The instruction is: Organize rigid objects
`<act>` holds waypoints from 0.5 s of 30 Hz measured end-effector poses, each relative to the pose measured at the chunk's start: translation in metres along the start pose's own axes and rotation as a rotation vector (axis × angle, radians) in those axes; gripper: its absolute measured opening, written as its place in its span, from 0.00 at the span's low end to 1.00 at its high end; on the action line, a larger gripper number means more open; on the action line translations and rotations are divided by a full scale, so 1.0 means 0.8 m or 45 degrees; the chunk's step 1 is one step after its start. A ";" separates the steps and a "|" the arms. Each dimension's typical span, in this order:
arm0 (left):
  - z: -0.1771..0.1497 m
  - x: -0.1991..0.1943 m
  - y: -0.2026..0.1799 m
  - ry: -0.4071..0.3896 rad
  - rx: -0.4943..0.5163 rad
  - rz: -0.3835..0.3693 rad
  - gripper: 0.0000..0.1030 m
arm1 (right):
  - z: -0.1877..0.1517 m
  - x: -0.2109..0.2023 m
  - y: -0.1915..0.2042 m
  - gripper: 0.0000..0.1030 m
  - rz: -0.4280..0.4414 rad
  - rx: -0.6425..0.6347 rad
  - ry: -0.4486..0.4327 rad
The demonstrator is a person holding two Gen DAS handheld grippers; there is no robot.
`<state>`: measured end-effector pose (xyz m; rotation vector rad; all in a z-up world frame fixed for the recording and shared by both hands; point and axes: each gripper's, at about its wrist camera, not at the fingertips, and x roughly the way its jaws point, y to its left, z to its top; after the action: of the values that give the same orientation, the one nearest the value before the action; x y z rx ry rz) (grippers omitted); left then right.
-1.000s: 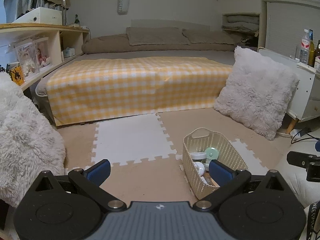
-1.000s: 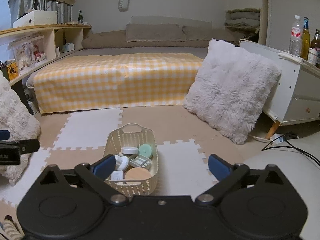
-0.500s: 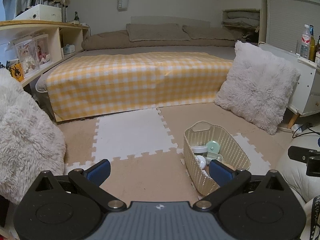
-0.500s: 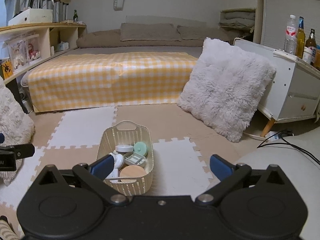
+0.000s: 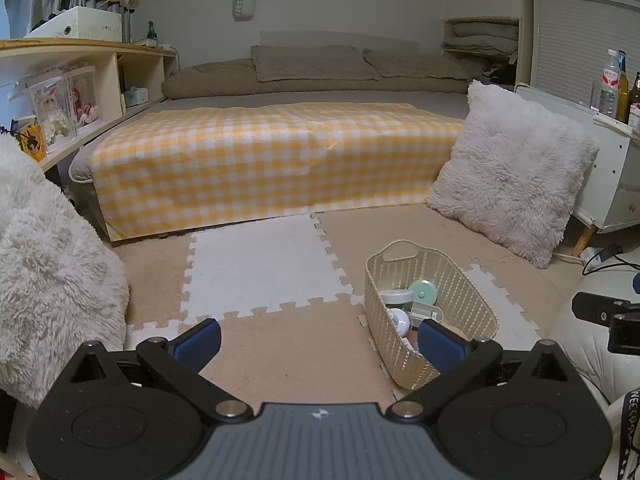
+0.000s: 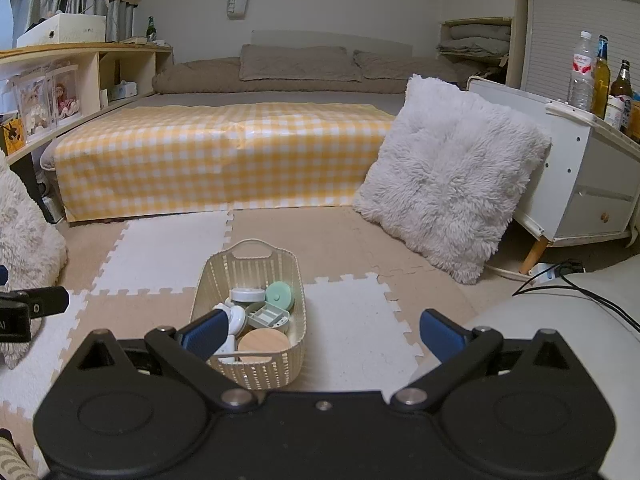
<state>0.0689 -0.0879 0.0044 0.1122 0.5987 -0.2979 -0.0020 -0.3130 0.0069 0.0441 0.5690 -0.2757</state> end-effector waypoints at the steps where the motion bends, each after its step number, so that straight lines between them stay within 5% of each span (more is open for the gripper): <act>1: 0.000 0.000 -0.001 0.001 0.001 0.000 1.00 | 0.000 0.000 0.000 1.00 -0.001 -0.001 0.000; 15: -0.001 -0.001 -0.003 0.002 0.000 -0.001 1.00 | -0.001 0.000 0.001 1.00 -0.002 -0.009 -0.002</act>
<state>0.0671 -0.0897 0.0039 0.1119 0.6005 -0.2987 -0.0017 -0.3120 0.0063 0.0364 0.5685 -0.2752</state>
